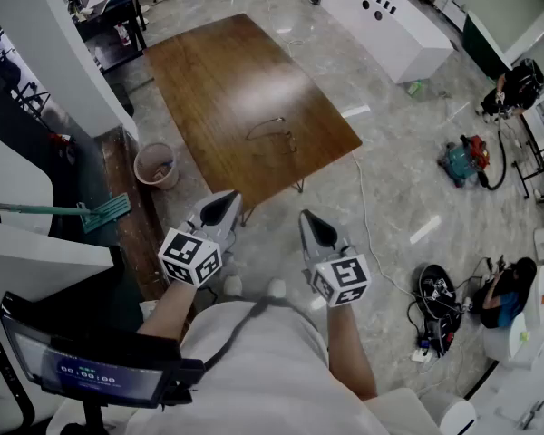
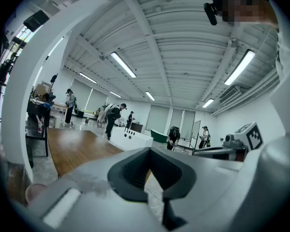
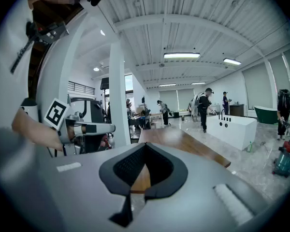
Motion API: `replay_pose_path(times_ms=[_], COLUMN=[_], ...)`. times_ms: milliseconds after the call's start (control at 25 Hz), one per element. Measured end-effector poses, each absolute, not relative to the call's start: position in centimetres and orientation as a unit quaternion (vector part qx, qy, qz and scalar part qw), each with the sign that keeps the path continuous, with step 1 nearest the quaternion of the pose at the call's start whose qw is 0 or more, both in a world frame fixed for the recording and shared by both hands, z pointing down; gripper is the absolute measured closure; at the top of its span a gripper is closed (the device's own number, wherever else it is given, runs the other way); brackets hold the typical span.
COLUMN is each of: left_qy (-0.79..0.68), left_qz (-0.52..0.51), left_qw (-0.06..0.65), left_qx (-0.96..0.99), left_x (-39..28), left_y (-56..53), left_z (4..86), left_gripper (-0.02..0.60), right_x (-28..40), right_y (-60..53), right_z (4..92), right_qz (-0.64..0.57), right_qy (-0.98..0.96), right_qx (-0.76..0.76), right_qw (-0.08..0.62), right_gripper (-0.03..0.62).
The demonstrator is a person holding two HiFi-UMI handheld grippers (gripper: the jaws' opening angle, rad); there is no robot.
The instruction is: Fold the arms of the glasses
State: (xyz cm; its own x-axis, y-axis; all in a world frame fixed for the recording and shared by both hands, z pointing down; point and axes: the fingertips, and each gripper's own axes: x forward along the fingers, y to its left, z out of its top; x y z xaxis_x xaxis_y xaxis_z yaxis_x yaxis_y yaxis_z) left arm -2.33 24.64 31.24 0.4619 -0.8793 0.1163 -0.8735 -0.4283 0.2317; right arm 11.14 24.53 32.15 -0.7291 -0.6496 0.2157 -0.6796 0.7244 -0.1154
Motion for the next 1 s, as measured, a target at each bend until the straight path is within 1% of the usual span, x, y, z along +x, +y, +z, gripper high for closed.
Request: replay_pose_path(times_ms=[120,240,360,680,1000], left_qy=[-0.518,-0.521,-0.53,-0.53,-0.52], left_qz=[-0.016,-0.012,-0.007,-0.007,-0.009], left_qw=[0.106,0.096,0.096,0.102,0.114], left_qx=[0.849,0.848,0.843,0.842,0.846], left_x=[-2.2,-2.2,-3.0,-4.9,-9.5], left_y=[23.6,23.1,23.1,24.4,25.6], left_z=[30.1,29.6,29.3,31.0,32.0], left_gripper=[0.581,0.581,0.578,0.577,0.578], right_x=[10.1,9.5,9.4,10.2,6.9], right_y=[23.1,22.5,22.8,24.2,25.3], right_z=[30.9,30.0,29.7,32.3,33.8], right_qz=[0.072,0.058,0.063,0.099,0.117], right_qy=[-0.928,-0.93,-0.928,-0.921,-0.917], right_qx=[0.358,0.356,0.36,0.372,0.372], right_qw=[0.071,0.07,0.067,0.058,0.078], right_gripper=[0.588,0.588,0.588,0.588,0.588])
